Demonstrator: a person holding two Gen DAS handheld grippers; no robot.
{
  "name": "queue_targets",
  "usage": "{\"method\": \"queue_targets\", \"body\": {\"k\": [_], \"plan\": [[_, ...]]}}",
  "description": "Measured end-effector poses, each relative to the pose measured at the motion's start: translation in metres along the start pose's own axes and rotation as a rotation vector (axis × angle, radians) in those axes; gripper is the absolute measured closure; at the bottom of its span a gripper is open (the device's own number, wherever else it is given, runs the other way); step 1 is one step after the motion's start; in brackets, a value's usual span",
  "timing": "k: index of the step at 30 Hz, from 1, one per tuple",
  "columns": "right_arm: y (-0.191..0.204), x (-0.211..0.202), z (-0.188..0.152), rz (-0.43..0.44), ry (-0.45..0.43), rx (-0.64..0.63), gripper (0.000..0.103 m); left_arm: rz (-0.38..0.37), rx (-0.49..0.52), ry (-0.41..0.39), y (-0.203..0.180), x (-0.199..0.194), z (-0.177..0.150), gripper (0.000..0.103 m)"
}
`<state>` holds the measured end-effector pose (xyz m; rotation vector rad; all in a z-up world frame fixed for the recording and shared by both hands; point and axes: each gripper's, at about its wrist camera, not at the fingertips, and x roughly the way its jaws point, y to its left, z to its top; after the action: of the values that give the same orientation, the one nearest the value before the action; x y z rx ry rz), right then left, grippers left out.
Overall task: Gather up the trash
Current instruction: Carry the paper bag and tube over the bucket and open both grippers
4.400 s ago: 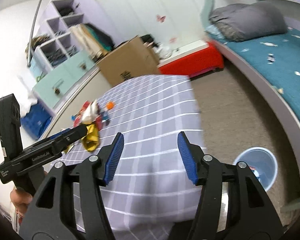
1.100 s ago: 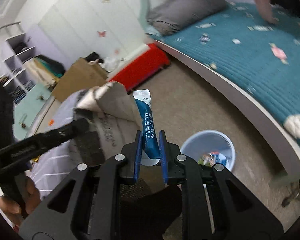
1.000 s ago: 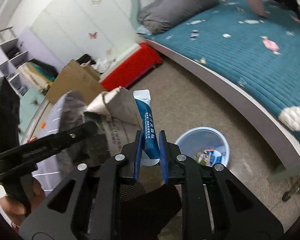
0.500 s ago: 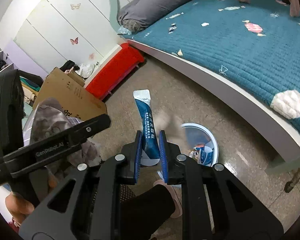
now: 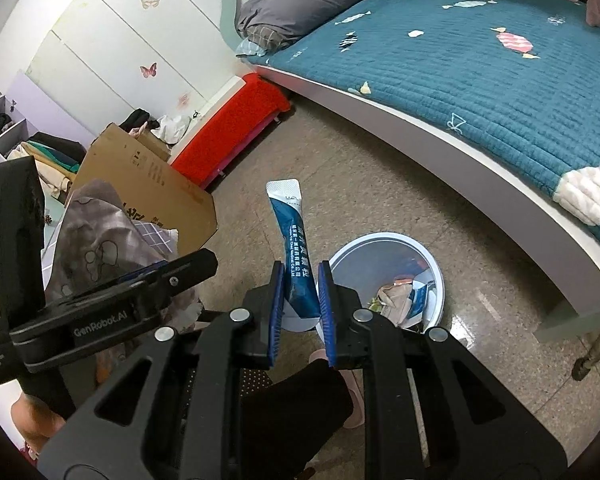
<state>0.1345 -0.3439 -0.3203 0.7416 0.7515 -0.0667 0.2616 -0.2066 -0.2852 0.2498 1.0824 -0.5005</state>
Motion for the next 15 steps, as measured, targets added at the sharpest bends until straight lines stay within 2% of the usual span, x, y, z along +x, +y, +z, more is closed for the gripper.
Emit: {"method": "queue_targets", "body": {"k": [6, 9, 10, 11, 12, 13, 15], "plan": [[0.004, 0.005, 0.001, 0.003, -0.003, 0.001, 0.086, 0.02, -0.023, -0.013, 0.008, -0.006, -0.002, 0.032], [0.004, 0.009, 0.005, 0.014, -0.018, 0.012, 0.083, 0.067, -0.043, -0.054, 0.013, -0.016, -0.001, 0.029], [0.003, 0.012, 0.007, 0.019, -0.022, 0.017, 0.077, 0.074, -0.048, -0.068, 0.015, -0.019, 0.0, 0.028], [0.002, 0.016, 0.008, 0.016, -0.016, 0.023, 0.051, 0.077, -0.05, -0.076, 0.015, -0.021, 0.0, 0.026], [0.002, 0.019, 0.008, 0.0, -0.013, 0.027, 0.04, 0.084, -0.052, -0.087, 0.017, -0.024, 0.001, 0.026], [0.001, 0.023, 0.009, -0.024, -0.008, 0.024, 0.036, 0.091, -0.051, -0.091, 0.018, -0.026, 0.001, 0.026], [0.0, 0.028, 0.007, -0.023, 0.01, 0.024, 0.036, 0.096, -0.046, -0.088, 0.019, -0.027, 0.002, 0.026]]}}
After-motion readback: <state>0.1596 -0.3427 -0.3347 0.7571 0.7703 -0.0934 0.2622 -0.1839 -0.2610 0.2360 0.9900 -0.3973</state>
